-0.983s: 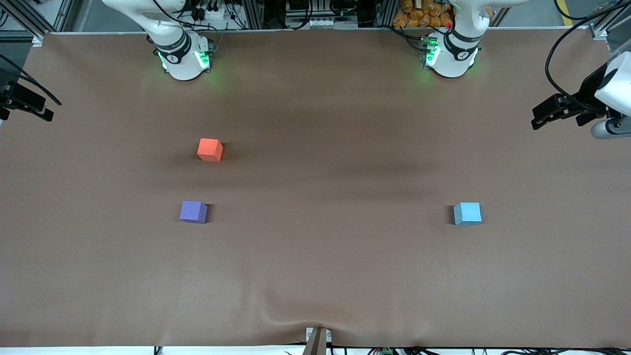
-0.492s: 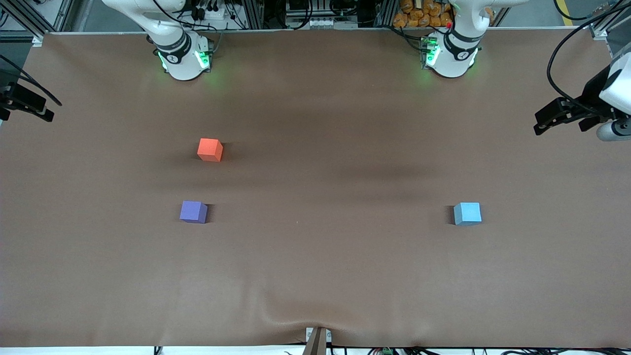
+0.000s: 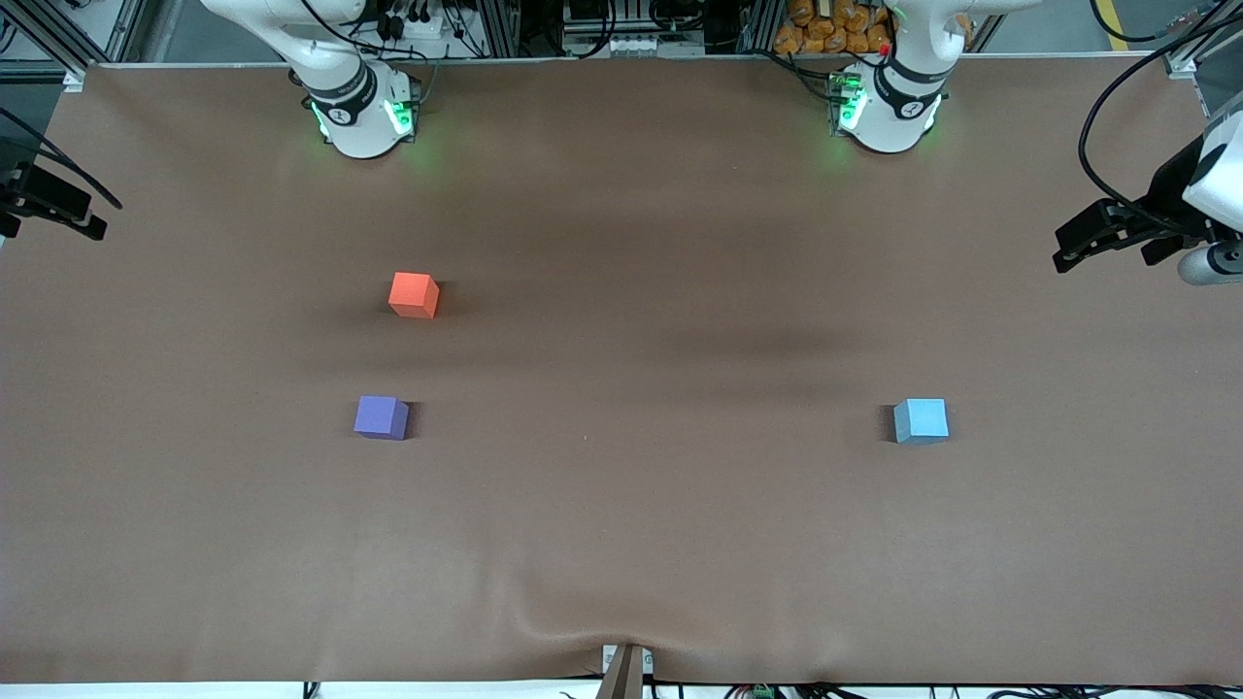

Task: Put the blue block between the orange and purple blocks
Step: 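Move the left gripper down over the light-blue cube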

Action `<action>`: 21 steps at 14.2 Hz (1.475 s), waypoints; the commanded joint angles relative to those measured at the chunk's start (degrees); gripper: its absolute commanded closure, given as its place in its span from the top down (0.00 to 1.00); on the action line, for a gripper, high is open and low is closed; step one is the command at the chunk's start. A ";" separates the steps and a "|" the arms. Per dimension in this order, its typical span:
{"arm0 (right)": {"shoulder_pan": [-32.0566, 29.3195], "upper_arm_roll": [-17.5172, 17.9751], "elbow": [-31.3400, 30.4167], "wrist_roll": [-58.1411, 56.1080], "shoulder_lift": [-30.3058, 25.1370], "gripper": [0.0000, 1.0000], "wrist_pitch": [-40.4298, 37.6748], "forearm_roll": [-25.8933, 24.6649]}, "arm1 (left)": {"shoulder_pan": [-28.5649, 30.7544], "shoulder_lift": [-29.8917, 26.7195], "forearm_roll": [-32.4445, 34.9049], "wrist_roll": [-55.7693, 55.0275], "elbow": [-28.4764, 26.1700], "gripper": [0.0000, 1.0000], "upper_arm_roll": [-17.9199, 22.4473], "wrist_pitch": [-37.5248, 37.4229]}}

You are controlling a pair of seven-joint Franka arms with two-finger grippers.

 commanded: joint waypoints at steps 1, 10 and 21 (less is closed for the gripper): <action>-0.37 0.51 1.21 0.45 0.53 1.00 -0.31 -0.33 | 0.22 1.07 -0.39 0.28 0.61 1.00 -0.06 0.38; -0.28 0.51 1.21 0.45 0.70 1.00 -0.31 -0.42 | 0.13 6.35 -0.30 0.37 -5.62 1.00 -0.23 8.89; 0.33 0.69 1.47 0.45 2.11 1.00 1.26 -0.33 | -0.66 13.46 -0.12 1.25 -26.19 1.00 -0.41 38.86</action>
